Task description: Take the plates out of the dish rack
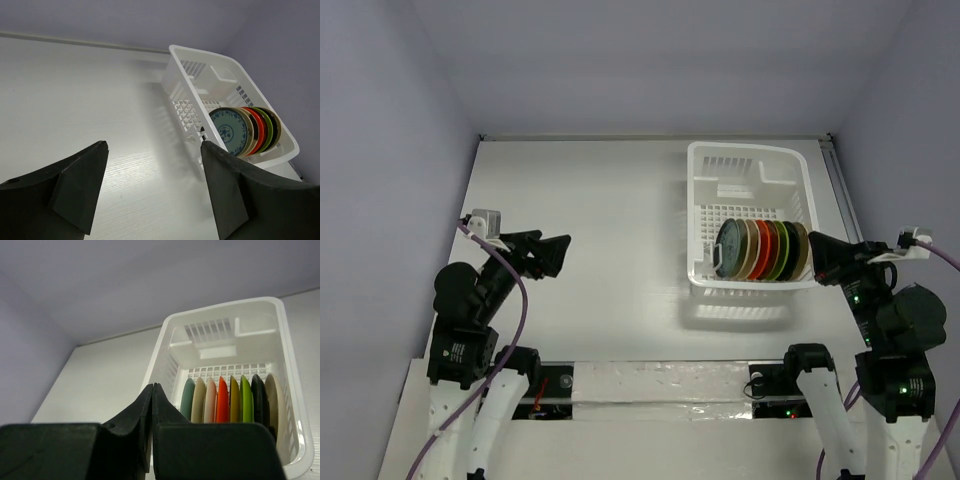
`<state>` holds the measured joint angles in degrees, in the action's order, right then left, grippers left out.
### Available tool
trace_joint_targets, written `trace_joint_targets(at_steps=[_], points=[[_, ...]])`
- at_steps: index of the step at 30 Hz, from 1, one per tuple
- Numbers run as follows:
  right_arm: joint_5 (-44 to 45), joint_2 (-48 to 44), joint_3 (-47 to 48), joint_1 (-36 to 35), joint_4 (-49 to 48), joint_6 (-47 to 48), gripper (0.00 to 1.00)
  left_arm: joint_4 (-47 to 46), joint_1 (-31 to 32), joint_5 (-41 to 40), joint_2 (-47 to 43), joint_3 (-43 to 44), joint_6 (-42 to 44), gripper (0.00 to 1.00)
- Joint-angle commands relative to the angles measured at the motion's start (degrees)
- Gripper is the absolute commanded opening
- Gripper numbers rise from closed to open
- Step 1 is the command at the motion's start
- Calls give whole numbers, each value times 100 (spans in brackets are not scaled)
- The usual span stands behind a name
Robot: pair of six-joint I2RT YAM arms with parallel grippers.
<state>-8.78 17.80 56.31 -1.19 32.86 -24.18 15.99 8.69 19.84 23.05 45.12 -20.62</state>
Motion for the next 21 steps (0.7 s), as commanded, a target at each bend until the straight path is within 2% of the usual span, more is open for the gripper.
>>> trace_joint_targets(at_steps=[1,5,7,8,9,11,14,15,17,18,19,21], points=[[-388,74,125,14,-34,133,2,-79,28,12,7,23,102,73],[-335,268,99,14,45,168,0,18,28,-242,-2,40,15,73],[-379,451,-15,14,-86,90,0,1,28,-200,15,14,-82,65],[-440,548,-67,14,-261,-24,0,1,80,-112,68,14,-91,59],[-519,671,-155,14,-341,-68,0,-25,80,-51,77,23,-82,47],[-669,1049,-208,14,-464,-113,0,-34,80,-102,60,49,-39,39],[-512,1383,-375,14,-526,-95,0,18,80,-452,199,128,6,19],[-424,1462,-410,-143,-535,-95,0,27,80,-541,296,146,-3,7],[-29,1716,-481,-398,-492,-86,0,-51,80,-586,550,146,-29,0],[146,1805,-481,-591,-474,-86,0,-139,80,-551,604,94,-56,0],[748,1901,-490,-1106,-456,-86,0,-331,80,-516,630,-29,-65,0],[1612,2251,-437,-1662,-334,-139,0,-465,80,-481,683,-161,-65,0]])
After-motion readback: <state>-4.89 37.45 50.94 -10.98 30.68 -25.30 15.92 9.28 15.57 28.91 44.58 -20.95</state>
